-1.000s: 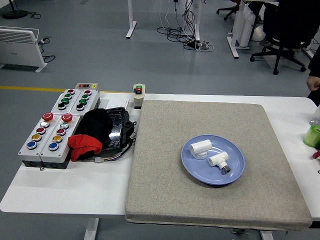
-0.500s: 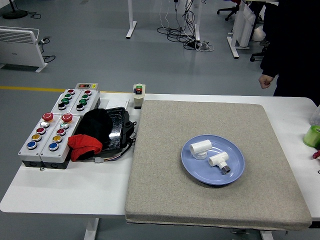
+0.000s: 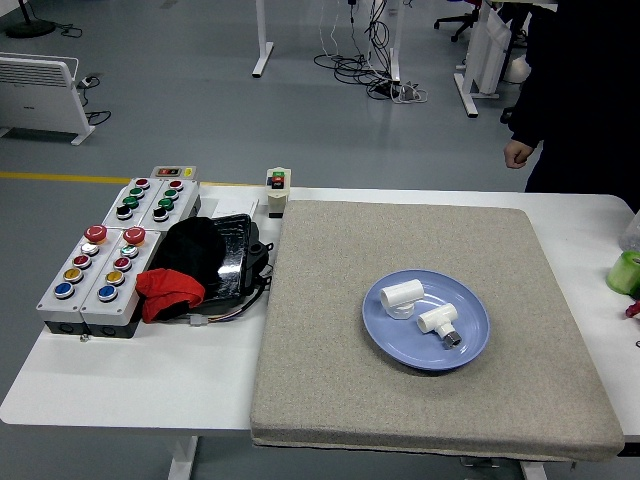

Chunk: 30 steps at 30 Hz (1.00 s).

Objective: Pick pipe place plate twice

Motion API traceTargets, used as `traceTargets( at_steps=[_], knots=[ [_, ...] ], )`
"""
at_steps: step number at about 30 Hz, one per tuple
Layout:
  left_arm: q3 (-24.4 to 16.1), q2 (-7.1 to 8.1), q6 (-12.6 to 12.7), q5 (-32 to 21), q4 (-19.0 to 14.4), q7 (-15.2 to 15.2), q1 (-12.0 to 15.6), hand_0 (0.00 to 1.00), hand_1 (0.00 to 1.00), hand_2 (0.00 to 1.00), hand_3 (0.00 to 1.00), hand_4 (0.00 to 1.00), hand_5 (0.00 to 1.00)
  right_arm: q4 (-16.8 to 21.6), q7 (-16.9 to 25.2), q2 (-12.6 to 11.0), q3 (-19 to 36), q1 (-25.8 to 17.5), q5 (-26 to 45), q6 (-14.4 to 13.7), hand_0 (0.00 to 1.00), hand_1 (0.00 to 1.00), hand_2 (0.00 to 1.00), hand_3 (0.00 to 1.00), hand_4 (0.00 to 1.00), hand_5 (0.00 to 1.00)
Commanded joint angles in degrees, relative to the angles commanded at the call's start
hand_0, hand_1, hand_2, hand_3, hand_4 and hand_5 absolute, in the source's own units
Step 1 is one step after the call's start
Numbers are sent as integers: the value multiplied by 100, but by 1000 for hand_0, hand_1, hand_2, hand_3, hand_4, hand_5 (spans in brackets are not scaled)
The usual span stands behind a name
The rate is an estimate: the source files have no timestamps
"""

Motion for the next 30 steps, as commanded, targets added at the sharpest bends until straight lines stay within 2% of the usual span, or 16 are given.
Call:
traceTargets(
  at_steps=[30],
  knots=[
    [21,-6,3,18,2,-23,-2,695,684,707,646,309,998,65,115,65,129,19,128,-180,831,790,911,825,565,517]
  ],
)
